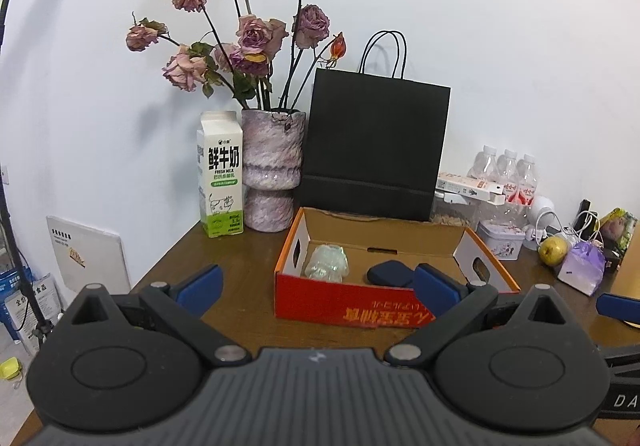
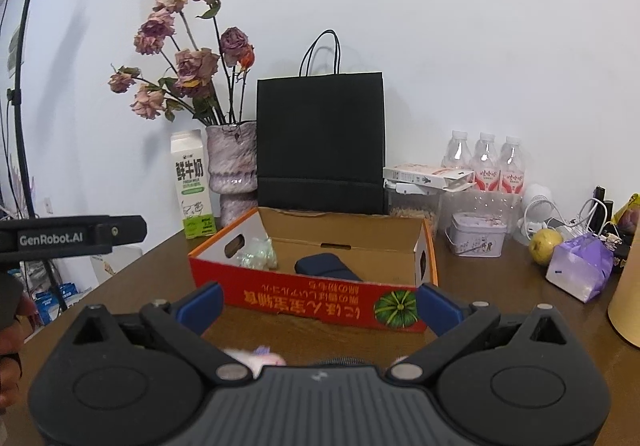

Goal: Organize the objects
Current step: 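Withdraw both tools from the box back toward the table items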

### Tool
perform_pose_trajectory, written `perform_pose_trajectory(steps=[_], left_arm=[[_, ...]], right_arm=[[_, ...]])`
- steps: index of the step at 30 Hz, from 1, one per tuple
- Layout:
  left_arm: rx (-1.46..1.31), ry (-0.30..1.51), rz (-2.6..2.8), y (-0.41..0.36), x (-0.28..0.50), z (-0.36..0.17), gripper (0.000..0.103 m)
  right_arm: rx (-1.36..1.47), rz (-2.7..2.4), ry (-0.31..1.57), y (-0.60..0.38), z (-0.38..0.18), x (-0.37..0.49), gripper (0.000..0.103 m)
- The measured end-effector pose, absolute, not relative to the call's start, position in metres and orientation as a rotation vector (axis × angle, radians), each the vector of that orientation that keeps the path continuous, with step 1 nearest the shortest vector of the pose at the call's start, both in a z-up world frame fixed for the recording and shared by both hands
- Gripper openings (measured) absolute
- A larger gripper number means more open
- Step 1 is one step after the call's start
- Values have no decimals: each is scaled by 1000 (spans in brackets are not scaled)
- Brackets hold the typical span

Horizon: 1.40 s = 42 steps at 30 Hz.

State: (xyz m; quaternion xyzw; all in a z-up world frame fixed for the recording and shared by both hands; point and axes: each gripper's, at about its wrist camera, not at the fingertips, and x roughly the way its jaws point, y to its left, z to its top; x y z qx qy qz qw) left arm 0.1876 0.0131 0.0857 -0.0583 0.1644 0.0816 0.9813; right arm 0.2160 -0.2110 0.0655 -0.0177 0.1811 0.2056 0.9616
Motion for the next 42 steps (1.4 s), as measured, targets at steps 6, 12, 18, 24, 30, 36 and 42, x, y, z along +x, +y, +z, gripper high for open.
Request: perform_pose_trajectory(steps=[6,12,18,24,30,36,42], left_arm=[[-109,333,160,10,168,84,103],[-98,336,153,8,149,82,103],[-82,347,152,9,131,77,103],[-85,372,153,13,116,68,103],[-82,411,157,16,106,55,103],[-83,448,164,19,99,42,103],[-68,492,151,17,95,28,103]], right_arm=[[-34,419,386,-219,56,194,103],[-33,423,402,-225,48,175,103],[-32,426,421,-230,40,158,103],[-31,431,437,-235,32,143,103],[-29,432,457,-239,24,132,103],[-23,437,479,-244,14,125,103],[-22,442,505,-248,2,122,103]])
